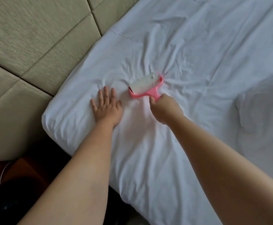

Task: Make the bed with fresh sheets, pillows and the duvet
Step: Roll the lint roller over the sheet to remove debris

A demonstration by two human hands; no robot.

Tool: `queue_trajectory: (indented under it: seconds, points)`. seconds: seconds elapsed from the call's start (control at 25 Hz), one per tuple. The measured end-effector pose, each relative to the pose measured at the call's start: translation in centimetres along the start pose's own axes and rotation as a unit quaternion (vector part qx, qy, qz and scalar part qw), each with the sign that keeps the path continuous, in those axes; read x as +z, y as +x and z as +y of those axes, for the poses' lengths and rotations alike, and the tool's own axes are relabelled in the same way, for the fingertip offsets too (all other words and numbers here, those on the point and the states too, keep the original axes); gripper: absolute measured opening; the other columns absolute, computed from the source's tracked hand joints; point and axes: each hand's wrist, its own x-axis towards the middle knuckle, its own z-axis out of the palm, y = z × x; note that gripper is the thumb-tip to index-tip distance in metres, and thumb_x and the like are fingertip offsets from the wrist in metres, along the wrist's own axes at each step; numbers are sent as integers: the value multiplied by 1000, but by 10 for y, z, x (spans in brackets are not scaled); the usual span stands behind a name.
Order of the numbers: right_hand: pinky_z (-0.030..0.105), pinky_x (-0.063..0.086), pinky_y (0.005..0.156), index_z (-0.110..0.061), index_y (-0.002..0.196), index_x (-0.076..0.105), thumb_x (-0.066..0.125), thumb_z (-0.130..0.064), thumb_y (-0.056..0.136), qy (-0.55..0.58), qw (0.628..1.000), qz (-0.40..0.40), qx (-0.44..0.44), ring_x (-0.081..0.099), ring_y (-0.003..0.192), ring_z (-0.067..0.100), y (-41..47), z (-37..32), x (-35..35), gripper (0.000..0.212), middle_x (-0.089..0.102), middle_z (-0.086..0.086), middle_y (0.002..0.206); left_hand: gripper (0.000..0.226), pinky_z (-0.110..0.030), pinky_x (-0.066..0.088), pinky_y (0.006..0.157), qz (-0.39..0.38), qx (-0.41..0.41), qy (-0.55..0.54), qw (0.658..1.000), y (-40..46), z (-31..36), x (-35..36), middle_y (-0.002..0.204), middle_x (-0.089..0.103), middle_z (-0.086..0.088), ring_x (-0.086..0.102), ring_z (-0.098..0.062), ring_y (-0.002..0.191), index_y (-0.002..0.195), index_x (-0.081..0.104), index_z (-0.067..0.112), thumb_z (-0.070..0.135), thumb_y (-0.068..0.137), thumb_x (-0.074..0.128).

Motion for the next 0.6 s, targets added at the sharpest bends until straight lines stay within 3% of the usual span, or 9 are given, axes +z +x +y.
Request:
queue_trajectory:
  seconds: [0.12, 0.28, 0.44, 0.52, 0.6]
  points:
    - [30, 42, 72, -9, 106, 56, 32, -42, 98, 3, 1000, -1, 12, 60, 88, 32, -50, 36, 0, 42, 61, 13, 101, 54, -42, -5, 118, -5, 28, 14, 999, -47, -9, 12, 160, -11, 7, -9, -11, 147, 153, -2, 25, 37, 103, 15]
    - [38, 53, 77, -10, 98, 54, 34, -43, 96, 21, 998, -20, 51, 65, 85, 35, -118, 78, 2, 38, 64, 15, 100, 52, -37, 9, 119, -54, 73, -13, 996, -95, -22, 13, 161, 1, 6, 2, -13, 147, 153, 12, 22, 22, 102, 26]
    - [32, 48, 72, -9, 96, 54, 36, -40, 96, -4, 998, -1, 60, 62, 83, 32, -174, 103, -2, 36, 61, 12, 94, 60, -26, 14, 116, -92, 69, -94, 989, -148, -30, 15, 160, 11, 4, 15, -14, 146, 152, 20, 17, 3, 95, 34]
    - [30, 41, 68, -11, 91, 53, 37, -38, 95, -22, 998, 19, 59, 55, 79, 30, -193, 104, -8, 32, 59, 10, 91, 65, -30, 20, 116, -98, 46, -103, 989, -168, -36, 20, 160, 11, 1, 21, -20, 144, 151, 19, 14, 8, 92, 45]
    - [30, 39, 68, -9, 97, 56, 38, -38, 94, -21, 999, 22, 39, 55, 84, 32, -205, 98, -5, 34, 61, 14, 99, 90, -37, 19, 117, -106, 11, -78, 991, -184, -43, 27, 161, -4, -3, 10, -22, 147, 152, 7, 11, 20, 86, 66]
